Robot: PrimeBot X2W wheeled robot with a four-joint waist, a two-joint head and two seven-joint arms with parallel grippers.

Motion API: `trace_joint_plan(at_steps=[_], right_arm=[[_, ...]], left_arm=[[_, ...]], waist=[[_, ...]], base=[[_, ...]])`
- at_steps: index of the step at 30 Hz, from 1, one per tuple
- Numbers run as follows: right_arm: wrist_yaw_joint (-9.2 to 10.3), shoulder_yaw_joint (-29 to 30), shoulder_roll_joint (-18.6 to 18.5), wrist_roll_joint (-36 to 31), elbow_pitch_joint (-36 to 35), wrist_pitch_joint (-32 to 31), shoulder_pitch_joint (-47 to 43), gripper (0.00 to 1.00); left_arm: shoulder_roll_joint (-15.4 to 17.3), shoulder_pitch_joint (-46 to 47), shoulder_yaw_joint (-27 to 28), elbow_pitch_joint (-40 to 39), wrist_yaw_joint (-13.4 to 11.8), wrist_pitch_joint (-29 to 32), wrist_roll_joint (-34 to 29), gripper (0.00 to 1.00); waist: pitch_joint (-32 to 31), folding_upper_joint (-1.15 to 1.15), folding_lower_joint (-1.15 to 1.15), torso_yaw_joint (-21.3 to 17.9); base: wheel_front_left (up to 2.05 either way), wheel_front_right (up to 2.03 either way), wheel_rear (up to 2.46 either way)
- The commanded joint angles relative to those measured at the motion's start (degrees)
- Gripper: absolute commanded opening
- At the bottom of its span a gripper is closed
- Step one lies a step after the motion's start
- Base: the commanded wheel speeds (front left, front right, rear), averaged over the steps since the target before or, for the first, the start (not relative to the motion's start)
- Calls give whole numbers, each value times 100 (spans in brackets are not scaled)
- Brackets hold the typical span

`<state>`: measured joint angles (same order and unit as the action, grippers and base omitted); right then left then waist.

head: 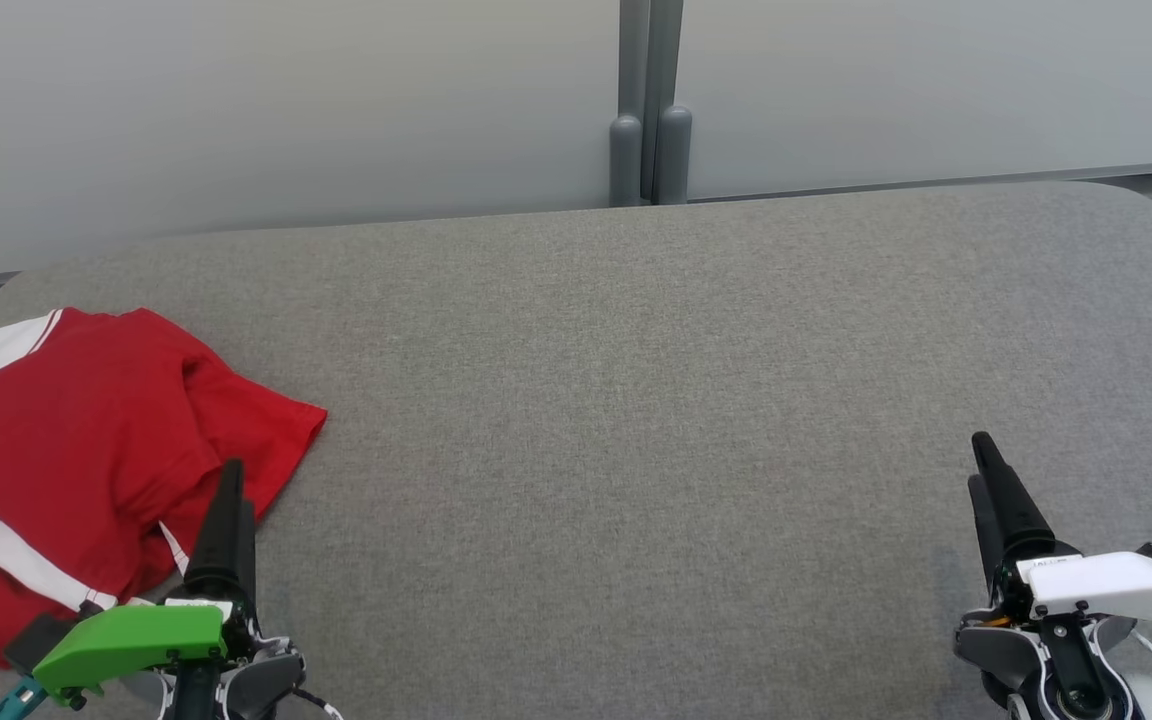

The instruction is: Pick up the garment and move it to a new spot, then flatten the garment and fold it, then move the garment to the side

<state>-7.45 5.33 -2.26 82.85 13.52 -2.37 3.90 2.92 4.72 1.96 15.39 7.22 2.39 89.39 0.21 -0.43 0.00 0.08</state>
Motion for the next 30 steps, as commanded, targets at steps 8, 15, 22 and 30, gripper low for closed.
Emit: trace_joint_plan(at_steps=[8,15,22,30], right_arm=[[-2,-91,-41,-1638,-421,253,-2,100],[-2,-138,-45,-2623,-587,389,-37,100],[-3,-180,-49,-3642,-732,541,-88,100],[-3,-188,-53,-4660,-743,718,-136,100]], left_arm=[[223,87,-229,-26,16,-277,-849,100],[294,87,-260,-51,18,-414,-1709,100],[392,38,-389,-110,20,-561,-2797,100],[506,12,-585,-221,23,-734,-3904,100]], waist=[[-13,9,0,20],[-18,11,0,41],[-23,13,0,63],[-26,16,0,85]], base=[[0,0,0],[0,0,0],[0,0,0],[0,0,0]])
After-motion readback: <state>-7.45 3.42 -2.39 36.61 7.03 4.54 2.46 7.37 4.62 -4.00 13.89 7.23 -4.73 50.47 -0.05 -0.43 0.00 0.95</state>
